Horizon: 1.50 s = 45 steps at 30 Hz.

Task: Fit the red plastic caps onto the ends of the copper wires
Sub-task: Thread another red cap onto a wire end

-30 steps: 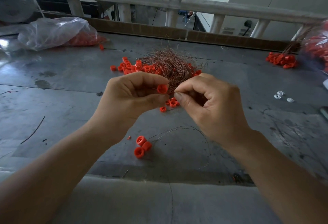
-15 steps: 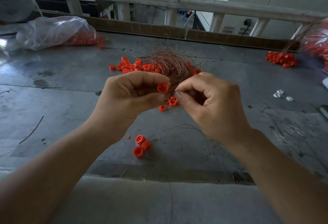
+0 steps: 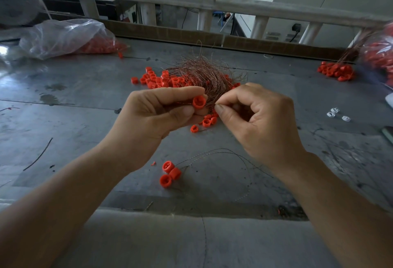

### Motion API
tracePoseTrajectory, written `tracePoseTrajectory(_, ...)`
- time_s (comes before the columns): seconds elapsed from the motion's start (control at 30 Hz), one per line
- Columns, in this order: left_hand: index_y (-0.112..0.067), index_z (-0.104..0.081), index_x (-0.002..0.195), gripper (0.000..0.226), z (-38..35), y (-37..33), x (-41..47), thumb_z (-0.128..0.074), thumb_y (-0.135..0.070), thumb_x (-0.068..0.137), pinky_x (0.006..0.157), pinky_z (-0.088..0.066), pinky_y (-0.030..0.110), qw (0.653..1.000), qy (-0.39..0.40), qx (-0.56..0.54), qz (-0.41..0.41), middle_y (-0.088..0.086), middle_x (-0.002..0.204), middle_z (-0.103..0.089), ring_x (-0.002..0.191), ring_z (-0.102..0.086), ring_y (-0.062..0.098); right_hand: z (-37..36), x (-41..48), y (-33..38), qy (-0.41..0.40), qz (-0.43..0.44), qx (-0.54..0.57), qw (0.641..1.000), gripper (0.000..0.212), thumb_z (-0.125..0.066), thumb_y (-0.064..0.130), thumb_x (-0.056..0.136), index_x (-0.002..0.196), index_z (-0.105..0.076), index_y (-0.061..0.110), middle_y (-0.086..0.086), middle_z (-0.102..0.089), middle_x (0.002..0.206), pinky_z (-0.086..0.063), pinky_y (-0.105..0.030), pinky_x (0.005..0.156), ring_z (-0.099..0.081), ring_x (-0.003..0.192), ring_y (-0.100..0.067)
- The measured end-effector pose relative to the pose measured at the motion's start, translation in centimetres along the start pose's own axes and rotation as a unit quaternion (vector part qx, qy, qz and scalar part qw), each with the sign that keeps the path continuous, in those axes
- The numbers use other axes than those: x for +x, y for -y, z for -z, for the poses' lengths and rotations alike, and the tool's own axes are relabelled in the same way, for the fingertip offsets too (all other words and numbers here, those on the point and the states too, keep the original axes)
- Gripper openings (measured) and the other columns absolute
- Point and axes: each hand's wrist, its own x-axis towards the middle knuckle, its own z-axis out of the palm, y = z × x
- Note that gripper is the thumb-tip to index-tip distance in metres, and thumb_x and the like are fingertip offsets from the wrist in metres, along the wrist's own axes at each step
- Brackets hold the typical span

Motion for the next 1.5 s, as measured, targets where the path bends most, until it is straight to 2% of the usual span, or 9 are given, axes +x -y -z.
tracePoseTrajectory(0.33,-0.010,-0.074,0.084,0.027,0.1,0.0,0.2,-0.062,-0.004,0.060,0.067,-0.054,0.020,0.999,-0.002,-0.038,0.007,0.005,0.083,-0.073,0.077,-0.070,0.015,0.1,0.0,0.0,0.013,0.006,0.004,1.000,0.006,-0.064,0.005,0.076,0.075,-0.069,0.006,0.007,-0.055,0.067,-0.039,-0.007,0.059,-0.051,0.059,-0.007)
tracePoseTrajectory(0.67,-0.012,-0.074,0.081,0.022,0.1,0.1,0.1,-0.065,-0.008,0.061,0.063,-0.055,0.018,0.991,0.094,-0.092,0.031,0.008,0.085,-0.073,0.073,-0.070,0.013,-0.3,-0.2,0.0,0.101,-0.026,0.071,0.992,0.007,-0.066,0.008,0.076,0.079,-0.071,0.006,-0.004,-0.067,0.073,-0.047,-0.018,0.060,-0.060,0.069,-0.011)
tracePoseTrajectory(0.77,-0.012,-0.074,0.080,0.021,0.1,0.2,0.1,-0.065,-0.008,0.061,0.064,-0.055,0.019,0.990,0.095,-0.094,0.040,0.008,0.083,-0.073,0.074,-0.070,0.013,0.0,0.0,-0.1,0.117,-0.013,0.051,0.992,0.009,-0.067,0.011,0.075,0.083,-0.072,0.008,0.004,-0.063,0.073,-0.043,-0.010,0.063,-0.057,0.065,-0.004)
tracePoseTrajectory(0.9,-0.011,-0.074,0.078,0.021,0.0,0.2,0.1,-0.065,-0.008,0.059,0.064,-0.054,0.019,0.991,0.078,-0.095,0.047,0.007,0.079,-0.072,0.073,-0.070,0.014,1.6,0.7,-1.5,0.188,-0.025,-0.015,0.982,0.023,-0.071,0.032,0.071,0.083,-0.072,0.013,0.004,-0.063,0.076,-0.040,-0.010,0.063,-0.056,0.069,-0.001)
tracePoseTrajectory(1.0,-0.011,-0.074,0.076,0.021,0.0,0.3,0.2,-0.066,-0.008,0.057,0.064,-0.054,0.019,0.991,0.067,-0.099,0.058,0.007,0.078,-0.072,0.072,-0.070,0.014,3.1,1.2,-3.0,0.210,-0.095,-0.040,0.972,0.048,-0.060,0.060,0.056,0.082,-0.071,0.020,0.010,-0.062,0.079,-0.041,-0.008,0.064,-0.058,0.074,-0.002)
tracePoseTrajectory(1.07,-0.011,-0.074,0.075,0.021,0.0,0.4,0.2,-0.067,-0.008,0.056,0.064,-0.055,0.020,0.990,0.066,-0.100,0.070,0.007,0.077,-0.072,0.073,-0.070,0.015,3.6,1.3,-4.1,0.193,-0.136,-0.053,0.970,0.050,-0.053,0.066,0.055,0.077,-0.070,0.025,0.014,-0.062,0.076,-0.041,-0.009,0.063,-0.057,0.075,0.000)
tracePoseTrajectory(1.17,-0.011,-0.074,0.076,0.024,-0.1,0.6,0.2,-0.074,0.002,0.055,0.065,-0.055,0.020,0.990,0.074,-0.084,0.083,0.007,0.078,-0.072,0.075,-0.070,0.016,3.5,1.2,-5.8,0.161,-0.182,-0.106,0.964,0.032,-0.059,0.053,0.073,0.079,-0.070,0.023,0.017,-0.061,0.074,-0.042,-0.013,0.063,-0.056,0.070,0.002)
tracePoseTrajectory(1.27,-0.012,-0.074,0.076,0.020,-0.1,0.8,0.2,-0.067,-0.004,0.059,0.066,-0.055,0.021,0.989,0.079,-0.084,0.091,0.008,0.079,-0.072,0.076,-0.070,0.017,2.6,0.9,-6.6,0.155,-0.197,-0.135,0.959,0.012,-0.066,0.030,0.081,0.084,-0.071,0.020,0.006,-0.067,0.081,-0.045,-0.024,0.072,-0.058,0.074,-0.007)
tracePoseTrajectory(1.5,-0.011,-0.074,0.078,0.021,-0.2,0.8,0.2,-0.066,-0.007,0.059,0.066,-0.055,0.021,0.988,0.083,-0.091,0.092,0.008,0.080,-0.072,0.077,-0.070,0.017,-0.5,0.3,-7.0,0.193,-0.141,-0.145,0.960,0.024,-0.064,0.015,0.083,0.107,-0.067,0.018,-0.001,-0.061,0.091,-0.042,-0.027,0.079,-0.053,0.082,-0.014)
